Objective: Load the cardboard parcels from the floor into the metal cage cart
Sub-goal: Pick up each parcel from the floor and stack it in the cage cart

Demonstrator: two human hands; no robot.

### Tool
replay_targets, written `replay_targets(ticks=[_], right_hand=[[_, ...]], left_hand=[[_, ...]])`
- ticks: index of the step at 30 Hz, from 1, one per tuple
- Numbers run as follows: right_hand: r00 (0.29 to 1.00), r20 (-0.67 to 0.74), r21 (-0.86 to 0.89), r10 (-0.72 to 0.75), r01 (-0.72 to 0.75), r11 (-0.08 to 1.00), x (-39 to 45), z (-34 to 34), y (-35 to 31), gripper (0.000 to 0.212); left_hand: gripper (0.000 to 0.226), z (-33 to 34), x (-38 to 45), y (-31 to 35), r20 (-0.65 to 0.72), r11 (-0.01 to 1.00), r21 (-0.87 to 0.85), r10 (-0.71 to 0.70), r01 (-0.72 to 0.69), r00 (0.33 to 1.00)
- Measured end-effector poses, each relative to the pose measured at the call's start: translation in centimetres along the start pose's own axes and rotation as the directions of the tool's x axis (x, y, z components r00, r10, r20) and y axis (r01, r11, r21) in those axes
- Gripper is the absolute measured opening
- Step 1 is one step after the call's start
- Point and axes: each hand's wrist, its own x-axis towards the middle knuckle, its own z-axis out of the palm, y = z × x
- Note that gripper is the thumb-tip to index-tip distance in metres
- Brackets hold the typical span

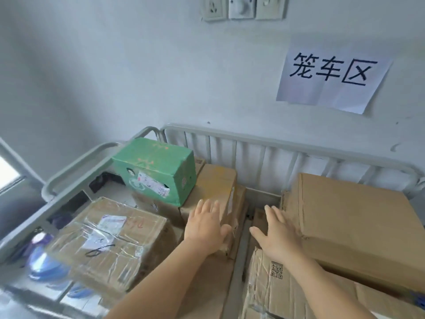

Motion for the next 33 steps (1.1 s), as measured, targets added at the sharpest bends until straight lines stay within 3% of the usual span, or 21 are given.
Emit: replay_targets(ticks=[11,22,33], right_hand=[[0.997,-0.04,0.126,-0.061,0.066,0.99,-1.5,3.2,-16.9,0.077],[0.998,0.024,0.269,-0.054,0.046,0.962,5.2,3.3,-22.3,0.078],[0.995,0.047,0.377,0.083,-0.095,0.921,12.3,4.6,-26.5,0.079]], left_hand=[[0.077,-5.9,-2.8,-17.2,-0.099,0.976,-0.143,-0.181,0.166,0.978],[0.08,-8.1,2.2,-23.7,-0.047,0.88,-0.328,-0.38,0.345,0.924],[0.085,-8.2,12.1,-29.4,-0.011,0.848,-0.419,-0.362,0.325,0.932]])
